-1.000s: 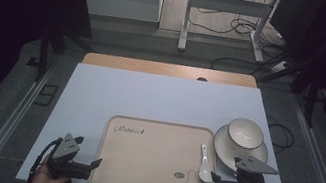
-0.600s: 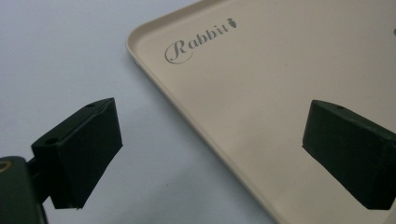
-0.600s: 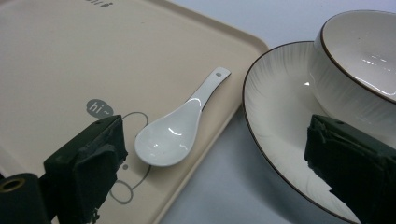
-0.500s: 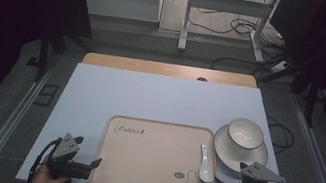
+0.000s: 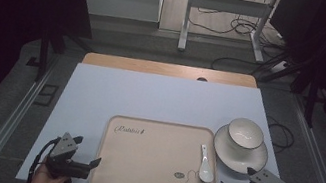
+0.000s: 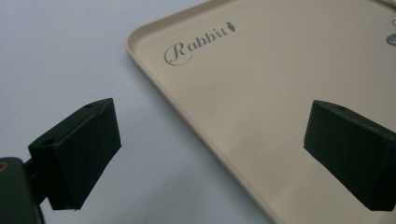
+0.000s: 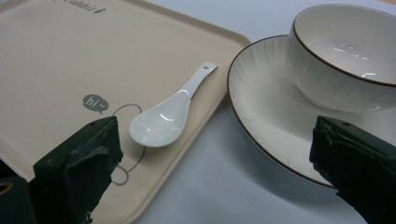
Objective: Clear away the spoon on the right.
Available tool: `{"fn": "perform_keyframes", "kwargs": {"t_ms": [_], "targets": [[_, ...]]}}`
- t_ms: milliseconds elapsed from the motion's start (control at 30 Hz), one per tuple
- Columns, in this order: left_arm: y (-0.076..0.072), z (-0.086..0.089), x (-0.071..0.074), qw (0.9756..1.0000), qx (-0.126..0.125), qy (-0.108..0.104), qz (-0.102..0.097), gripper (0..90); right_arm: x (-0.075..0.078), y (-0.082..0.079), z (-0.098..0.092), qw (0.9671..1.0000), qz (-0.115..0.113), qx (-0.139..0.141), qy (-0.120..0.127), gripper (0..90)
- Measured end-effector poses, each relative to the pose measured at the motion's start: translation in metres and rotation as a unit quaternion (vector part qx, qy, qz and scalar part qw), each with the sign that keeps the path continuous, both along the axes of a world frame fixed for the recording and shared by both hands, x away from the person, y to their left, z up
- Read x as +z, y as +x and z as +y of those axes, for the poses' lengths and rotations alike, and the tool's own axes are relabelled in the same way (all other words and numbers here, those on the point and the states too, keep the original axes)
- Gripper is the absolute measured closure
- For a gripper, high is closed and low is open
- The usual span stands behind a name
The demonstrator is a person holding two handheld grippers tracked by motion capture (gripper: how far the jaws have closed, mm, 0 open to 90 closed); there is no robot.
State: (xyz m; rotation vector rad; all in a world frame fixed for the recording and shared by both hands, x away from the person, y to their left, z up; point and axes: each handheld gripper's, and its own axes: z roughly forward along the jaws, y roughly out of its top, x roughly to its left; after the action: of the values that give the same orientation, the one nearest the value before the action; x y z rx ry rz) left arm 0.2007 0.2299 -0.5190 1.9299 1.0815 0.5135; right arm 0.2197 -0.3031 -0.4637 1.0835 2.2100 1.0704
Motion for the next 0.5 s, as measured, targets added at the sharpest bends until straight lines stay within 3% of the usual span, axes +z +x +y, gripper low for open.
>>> {"fn": "perform_keyframes", "kwargs": {"t_ms": [500], "targets": [[0.0, 0.0, 0.0, 1.0, 0.004, 0.003, 0.003, 3.9, -0.01, -0.013, -0.023, 0.9994, -0.007, -0.032, 0.001, 1.9]]}}
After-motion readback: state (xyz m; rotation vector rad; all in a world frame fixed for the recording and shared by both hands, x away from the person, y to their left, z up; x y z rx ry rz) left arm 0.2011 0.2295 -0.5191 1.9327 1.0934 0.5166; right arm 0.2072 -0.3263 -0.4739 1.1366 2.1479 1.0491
